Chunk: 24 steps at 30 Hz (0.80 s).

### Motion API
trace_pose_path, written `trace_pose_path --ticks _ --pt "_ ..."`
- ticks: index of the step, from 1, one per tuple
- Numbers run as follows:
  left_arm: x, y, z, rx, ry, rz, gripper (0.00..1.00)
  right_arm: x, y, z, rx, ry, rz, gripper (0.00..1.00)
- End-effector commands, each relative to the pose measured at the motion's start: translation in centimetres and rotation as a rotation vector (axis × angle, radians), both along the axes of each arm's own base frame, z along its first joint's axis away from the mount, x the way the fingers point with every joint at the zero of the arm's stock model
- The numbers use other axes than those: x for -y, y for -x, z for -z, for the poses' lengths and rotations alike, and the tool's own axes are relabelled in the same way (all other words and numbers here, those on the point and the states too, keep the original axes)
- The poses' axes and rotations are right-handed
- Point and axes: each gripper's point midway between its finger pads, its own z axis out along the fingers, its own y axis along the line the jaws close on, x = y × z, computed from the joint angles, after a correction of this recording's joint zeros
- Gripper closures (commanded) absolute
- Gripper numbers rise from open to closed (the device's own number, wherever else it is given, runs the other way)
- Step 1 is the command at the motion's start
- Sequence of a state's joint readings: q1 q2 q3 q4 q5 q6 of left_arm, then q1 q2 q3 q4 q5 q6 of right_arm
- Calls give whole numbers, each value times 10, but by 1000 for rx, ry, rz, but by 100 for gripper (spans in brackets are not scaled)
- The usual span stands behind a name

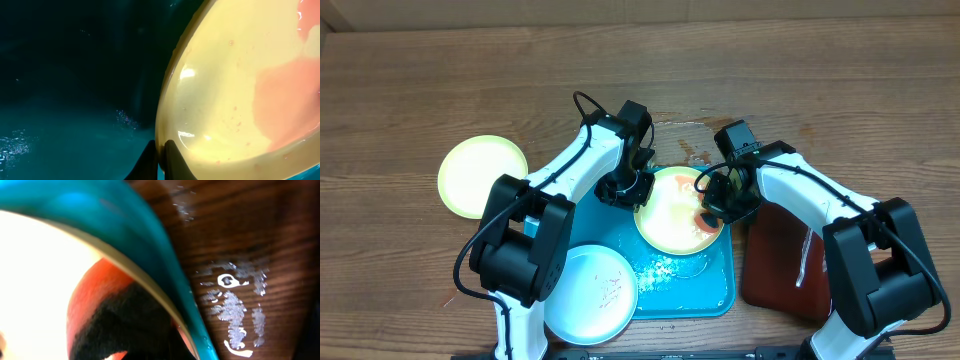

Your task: Clean dirty plates on tray and stack at the side

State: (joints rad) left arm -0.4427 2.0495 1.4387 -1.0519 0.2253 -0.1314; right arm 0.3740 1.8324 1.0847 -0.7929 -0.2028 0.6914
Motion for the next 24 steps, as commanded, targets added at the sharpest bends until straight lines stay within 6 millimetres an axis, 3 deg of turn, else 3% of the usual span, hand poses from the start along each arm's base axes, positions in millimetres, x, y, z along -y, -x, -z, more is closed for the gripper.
trace_pose_path --ticks 1,7,12,20,22,24 --pt "-12 -2 4 6 -50 3 96 -4 -15 2 95 52 -187 96" --pt "-12 -1 3 2 -51 -1 96 -14 -26 -13 123 38 -197 96" --pt "-12 -1 4 2 -51 -1 96 -13 -42 -49 184 61 -188 96" --pt "-11 -5 4 18 -45 -5 96 16 -37 -117 184 205 -172 96" --pt "-9 -8 4 28 -41 -21 96 35 -25 -142 152 256 -118 96" --pt "-8 -11 4 36 -38 -39 96 50 -12 -152 116 285 -87 96"
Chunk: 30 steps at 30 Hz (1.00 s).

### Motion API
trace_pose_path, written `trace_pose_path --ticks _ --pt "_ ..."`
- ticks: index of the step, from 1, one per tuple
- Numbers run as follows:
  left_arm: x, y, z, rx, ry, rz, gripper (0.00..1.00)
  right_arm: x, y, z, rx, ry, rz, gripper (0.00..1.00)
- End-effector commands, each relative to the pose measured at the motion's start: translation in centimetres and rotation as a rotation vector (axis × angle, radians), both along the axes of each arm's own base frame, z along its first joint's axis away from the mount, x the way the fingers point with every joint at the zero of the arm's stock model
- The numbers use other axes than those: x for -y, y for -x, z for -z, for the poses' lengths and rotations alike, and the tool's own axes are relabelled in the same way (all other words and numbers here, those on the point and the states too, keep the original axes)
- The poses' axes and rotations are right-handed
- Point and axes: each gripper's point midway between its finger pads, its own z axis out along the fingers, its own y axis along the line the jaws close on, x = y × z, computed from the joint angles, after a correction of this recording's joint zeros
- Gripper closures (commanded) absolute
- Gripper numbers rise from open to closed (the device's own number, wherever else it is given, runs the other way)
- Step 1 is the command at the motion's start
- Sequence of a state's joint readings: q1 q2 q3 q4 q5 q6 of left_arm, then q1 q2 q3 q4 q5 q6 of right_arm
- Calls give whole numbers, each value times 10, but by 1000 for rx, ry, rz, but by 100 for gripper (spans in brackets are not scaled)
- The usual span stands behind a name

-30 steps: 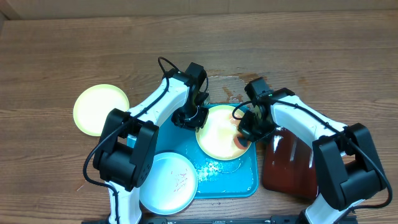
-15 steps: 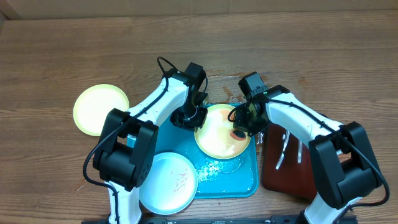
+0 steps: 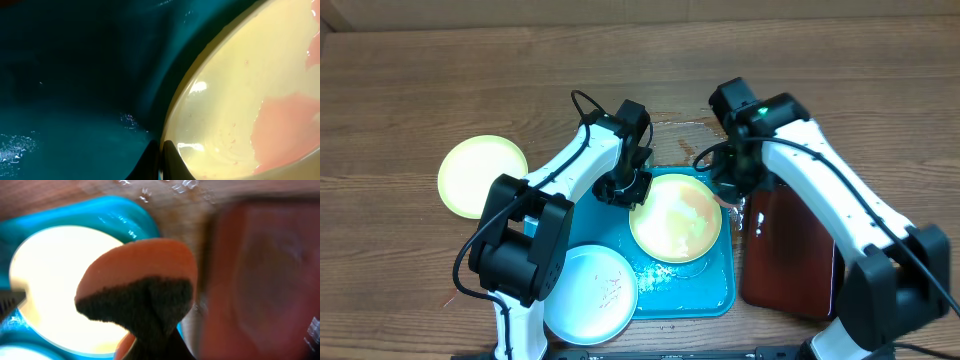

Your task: Clean dirty plates on tray and stack at the side

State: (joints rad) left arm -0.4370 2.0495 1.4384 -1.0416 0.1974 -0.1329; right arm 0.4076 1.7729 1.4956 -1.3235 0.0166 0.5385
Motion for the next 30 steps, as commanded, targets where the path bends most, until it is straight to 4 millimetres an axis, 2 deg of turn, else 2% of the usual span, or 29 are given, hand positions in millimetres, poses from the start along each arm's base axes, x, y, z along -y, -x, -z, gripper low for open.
trace_pose_path --ticks 1,4,7,11,16,21,27,30 --pt "-2 -7 3 19 -14 -38 96 33 6 -43 60 60 94 96" --pt "1 -13 -2 37 -5 -49 96 55 24 -44 -17 111 154 96" --pt "7 -26 -16 70 13 -59 96 75 35 -40 -70 161 206 96" --pt "17 -46 -49 124 40 -66 96 92 42 -25 -118 177 255 96" --pt "27 -64 -95 187 74 -67 96 108 54 4 -175 190 305 96" --pt "33 -71 -124 230 88 -58 96 112 74 42 -232 193 325 96" --pt "39 -66 -127 226 85 -39 96 94 93 87 -267 74 343 96" --pt "44 -63 -127 225 86 -27 96 92 98 105 -259 54 363 96"
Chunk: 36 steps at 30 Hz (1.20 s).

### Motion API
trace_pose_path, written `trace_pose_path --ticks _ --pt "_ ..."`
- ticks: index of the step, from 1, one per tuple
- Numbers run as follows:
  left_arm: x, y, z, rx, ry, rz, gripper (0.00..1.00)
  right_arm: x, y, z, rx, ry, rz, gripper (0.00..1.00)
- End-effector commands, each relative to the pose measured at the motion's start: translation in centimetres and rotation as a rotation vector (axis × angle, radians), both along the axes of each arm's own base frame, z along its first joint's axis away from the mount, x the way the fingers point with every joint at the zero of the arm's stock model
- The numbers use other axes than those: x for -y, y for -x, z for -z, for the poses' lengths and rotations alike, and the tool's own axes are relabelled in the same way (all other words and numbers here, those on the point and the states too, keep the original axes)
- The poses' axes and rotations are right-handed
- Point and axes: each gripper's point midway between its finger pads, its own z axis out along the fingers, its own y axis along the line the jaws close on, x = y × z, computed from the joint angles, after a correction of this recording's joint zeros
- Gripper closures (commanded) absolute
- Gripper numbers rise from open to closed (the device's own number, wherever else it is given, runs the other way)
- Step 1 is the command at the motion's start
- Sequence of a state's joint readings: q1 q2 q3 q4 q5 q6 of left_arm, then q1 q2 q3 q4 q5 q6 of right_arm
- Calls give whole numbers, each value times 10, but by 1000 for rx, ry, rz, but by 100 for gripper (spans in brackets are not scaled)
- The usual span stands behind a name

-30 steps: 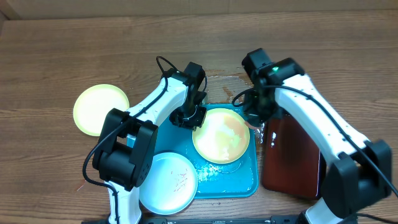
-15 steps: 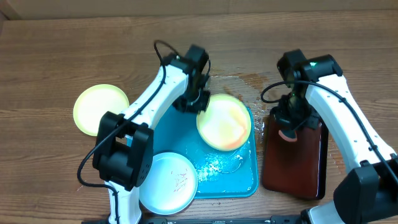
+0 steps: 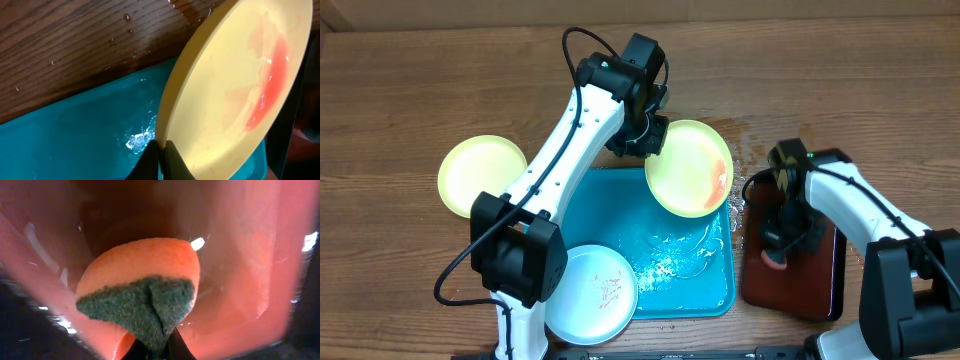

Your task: Clean dirty plates on tray and stack at the side

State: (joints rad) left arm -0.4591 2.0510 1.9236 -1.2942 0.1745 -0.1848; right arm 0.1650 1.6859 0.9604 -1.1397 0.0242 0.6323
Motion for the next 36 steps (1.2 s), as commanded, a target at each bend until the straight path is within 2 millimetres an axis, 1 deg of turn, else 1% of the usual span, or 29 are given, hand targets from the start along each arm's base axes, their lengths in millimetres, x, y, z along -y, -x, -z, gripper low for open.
trace_pose_path --ticks 1,2,6,7,9,12,14,15,16,18,20,22,23,27,30,32,34,36 --pt "9 0 -6 16 8 6 96 -5 6 7 0 -32 34 86" --pt "10 0 -6 16 8 8 96 -4 5 7 6 -29 29 69" --pt "11 2 -6 15 8 12 96 1 -7 -1 44 -3 -4 30" --pt "12 2 -6 15 8 13 96 1 -10 -6 55 2 -7 23" --pt "13 2 -6 16 8 15 96 2 -19 -18 81 9 -9 15" --pt "15 4 -6 16 9 23 96 0 -33 -39 128 5 -9 12" --pt "18 5 -7 17 10 30 96 -1 -44 -57 167 1 -8 9" --pt "20 6 -7 19 11 34 96 -1 -51 -67 189 2 -8 5" --pt "22 7 -8 21 12 40 96 -1 -57 -77 211 8 -8 5" --pt "27 8 -9 27 14 51 96 6 -72 -102 261 25 7 0" --pt "30 9 -11 39 7 61 96 13 -82 -120 301 33 31 0" --pt "32 10 -13 55 -13 72 96 25 -92 -139 341 35 70 0" --pt "34 11 -14 63 -22 78 96 34 -96 -150 359 38 101 0" --pt "47 17 -19 90 -35 116 96 71 -102 -182 413 13 177 0" --pt "60 22 -24 111 -32 146 96 98 -98 -200 440 2 241 0" --pt "68 25 -27 131 -35 156 96 118 -92 -210 450 15 300 0" --pt "80 29 -30 152 -26 183 96 128 -90 -218 469 -5 307 0" --pt "91 33 -35 182 -26 209 96 132 -88 -222 478 -32 332 0"
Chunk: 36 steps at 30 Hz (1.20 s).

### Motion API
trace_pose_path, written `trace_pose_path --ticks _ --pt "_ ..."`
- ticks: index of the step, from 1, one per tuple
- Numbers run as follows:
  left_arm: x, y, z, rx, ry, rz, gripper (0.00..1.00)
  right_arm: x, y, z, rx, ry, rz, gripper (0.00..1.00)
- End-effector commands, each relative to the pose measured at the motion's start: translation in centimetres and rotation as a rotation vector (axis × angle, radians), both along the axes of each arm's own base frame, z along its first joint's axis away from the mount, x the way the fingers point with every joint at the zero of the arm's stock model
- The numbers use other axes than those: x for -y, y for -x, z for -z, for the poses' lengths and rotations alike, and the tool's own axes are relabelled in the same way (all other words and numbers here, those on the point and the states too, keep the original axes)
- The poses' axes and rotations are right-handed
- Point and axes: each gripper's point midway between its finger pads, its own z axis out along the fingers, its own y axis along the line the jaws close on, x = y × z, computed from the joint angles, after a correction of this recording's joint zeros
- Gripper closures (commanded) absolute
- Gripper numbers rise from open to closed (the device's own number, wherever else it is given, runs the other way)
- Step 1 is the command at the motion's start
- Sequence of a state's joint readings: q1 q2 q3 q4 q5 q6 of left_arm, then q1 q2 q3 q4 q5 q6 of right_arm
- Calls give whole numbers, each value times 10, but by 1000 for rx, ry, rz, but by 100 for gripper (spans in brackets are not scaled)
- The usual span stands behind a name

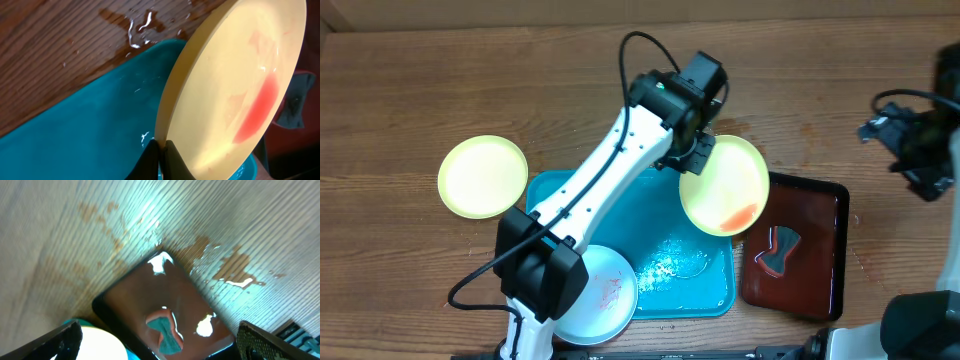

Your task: Clean dirty plates on tray and stack at the side

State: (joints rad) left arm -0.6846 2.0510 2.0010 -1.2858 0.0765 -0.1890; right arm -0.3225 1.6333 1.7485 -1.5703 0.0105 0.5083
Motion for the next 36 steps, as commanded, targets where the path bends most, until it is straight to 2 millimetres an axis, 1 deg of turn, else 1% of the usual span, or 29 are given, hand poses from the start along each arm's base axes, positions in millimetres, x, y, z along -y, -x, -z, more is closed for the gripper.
trace_pose_path --ticks 1,5,10,15,18,21,27,30,34,36 --pt "20 1 -16 79 7 20 96 -1 -2 -19 77 -38 -40 0" --pt "39 7 -29 179 -26 62 96 -1 -2 -19 81 -43 -45 0" --pt "61 12 -58 351 -74 100 96 0 -6 -20 104 -48 -43 0" --pt "77 22 -82 487 -113 129 96 2 -13 -25 169 -129 -19 0" --pt "84 28 -87 548 -150 168 96 7 -15 -28 204 -155 -33 0" --pt "95 37 -92 597 -169 228 96 17 -12 -29 218 -159 -5 0" --pt "115 49 -110 738 -201 277 96 29 -10 -33 265 -202 14 0" --pt "123 53 -118 792 -209 304 96 29 -11 -36 293 -227 -4 0" --pt "137 64 -122 826 -201 369 96 29 -12 -37 304 -237 -11 0" --pt "138 66 -126 853 -217 367 96 29 -12 -37 305 -237 -11 0"
